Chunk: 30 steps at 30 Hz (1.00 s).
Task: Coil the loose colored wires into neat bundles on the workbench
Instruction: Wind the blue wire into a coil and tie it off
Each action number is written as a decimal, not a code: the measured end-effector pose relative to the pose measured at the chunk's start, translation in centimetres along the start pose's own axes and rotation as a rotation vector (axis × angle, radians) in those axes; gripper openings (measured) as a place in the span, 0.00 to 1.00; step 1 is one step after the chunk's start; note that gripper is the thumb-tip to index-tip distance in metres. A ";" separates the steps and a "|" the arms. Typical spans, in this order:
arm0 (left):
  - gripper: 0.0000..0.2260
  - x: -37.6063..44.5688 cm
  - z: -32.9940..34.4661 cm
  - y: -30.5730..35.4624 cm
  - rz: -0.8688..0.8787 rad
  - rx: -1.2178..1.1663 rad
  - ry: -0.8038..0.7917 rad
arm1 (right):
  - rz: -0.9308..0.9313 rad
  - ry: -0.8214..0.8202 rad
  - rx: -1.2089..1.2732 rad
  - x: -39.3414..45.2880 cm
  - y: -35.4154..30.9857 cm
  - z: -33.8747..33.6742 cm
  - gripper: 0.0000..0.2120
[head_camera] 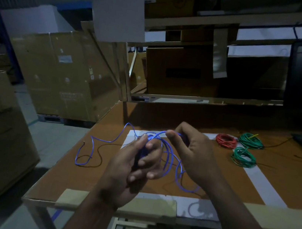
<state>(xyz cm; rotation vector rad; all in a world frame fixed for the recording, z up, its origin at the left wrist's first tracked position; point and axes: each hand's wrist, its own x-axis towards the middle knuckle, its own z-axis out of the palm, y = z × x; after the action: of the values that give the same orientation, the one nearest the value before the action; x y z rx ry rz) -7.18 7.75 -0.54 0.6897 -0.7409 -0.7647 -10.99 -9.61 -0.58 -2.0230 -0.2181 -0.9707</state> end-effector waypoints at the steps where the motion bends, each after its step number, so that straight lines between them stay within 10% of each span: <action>1: 0.15 0.0 -0.1 0.1 0.010 -0.082 -0.040 | 0.040 -0.071 0.067 -0.2 0.4 0.2 0.22; 9: 0.13 0.3 0.5 2.4 0.362 -0.103 0.268 | 0.267 -0.534 0.071 -2.7 1.7 0.3 0.10; 13: 0.14 0.5 -0.3 3.9 0.427 -0.166 0.227 | -0.007 -0.478 -0.449 -3.4 2.6 -0.5 0.22; 20: 0.17 1.6 -1.4 2.8 0.488 0.227 0.322 | -0.203 -0.530 -0.412 -4.8 1.0 1.0 0.20; 24: 0.19 1.5 -2.6 0.1 0.334 0.862 0.355 | -0.198 -0.305 -0.210 -3.4 -0.9 0.6 0.18; 30: 0.16 1.0 -1.5 -0.4 0.211 0.867 0.294 | -0.128 0.031 -0.232 -0.6 -1.1 0.4 0.10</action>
<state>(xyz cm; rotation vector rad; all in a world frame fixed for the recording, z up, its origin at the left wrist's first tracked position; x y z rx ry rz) -5.63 7.18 -1.39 1.4415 -0.8491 -0.1047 -11.75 -8.51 -0.41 -2.2244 -0.2288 -1.1515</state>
